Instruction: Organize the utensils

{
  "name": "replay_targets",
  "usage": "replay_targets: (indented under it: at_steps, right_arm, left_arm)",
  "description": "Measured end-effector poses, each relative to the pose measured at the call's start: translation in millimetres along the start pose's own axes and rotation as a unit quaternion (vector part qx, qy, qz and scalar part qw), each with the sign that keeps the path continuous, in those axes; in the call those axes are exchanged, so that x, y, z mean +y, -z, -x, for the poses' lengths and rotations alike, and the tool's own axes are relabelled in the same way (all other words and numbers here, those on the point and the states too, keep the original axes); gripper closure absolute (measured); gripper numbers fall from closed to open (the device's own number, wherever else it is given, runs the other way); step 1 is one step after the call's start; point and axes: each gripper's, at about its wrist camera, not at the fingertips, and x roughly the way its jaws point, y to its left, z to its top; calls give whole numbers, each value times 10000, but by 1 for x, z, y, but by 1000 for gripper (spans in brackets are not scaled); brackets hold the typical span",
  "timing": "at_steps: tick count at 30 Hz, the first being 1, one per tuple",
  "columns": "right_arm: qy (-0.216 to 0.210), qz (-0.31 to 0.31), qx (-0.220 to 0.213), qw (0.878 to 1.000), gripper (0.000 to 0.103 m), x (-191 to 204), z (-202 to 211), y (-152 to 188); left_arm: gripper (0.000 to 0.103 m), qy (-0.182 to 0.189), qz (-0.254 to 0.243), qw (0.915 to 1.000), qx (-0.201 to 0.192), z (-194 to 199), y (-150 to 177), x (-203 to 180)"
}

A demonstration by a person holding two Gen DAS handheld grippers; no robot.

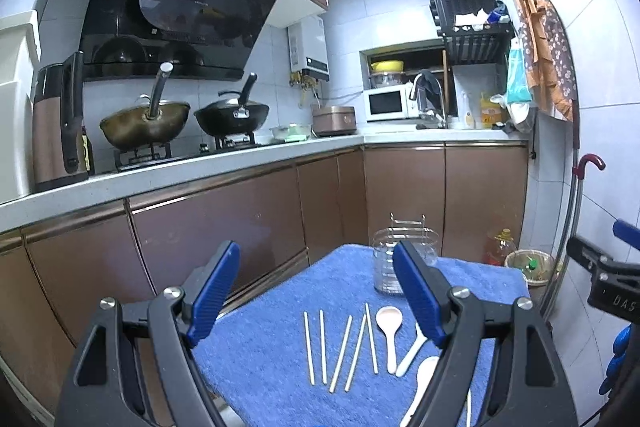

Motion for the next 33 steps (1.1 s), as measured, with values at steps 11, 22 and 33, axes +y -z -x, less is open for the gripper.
replay_targets:
  at_steps: [11,22,33]
  right_arm:
    - [-122,-98,384,9991,0,-16,-44,5]
    - [-458,-125,1213,9915,0,-26,-123,12]
    - [-1314,-389,2808,9499,31,-26,-249,39]
  left_arm:
    - [25,-345,327,9987,-163,-30,-24,26]
    - [25,265,245,9864,1601,-151,17,20]
    - [29,1447,541,9239,3501,-290,70,-23]
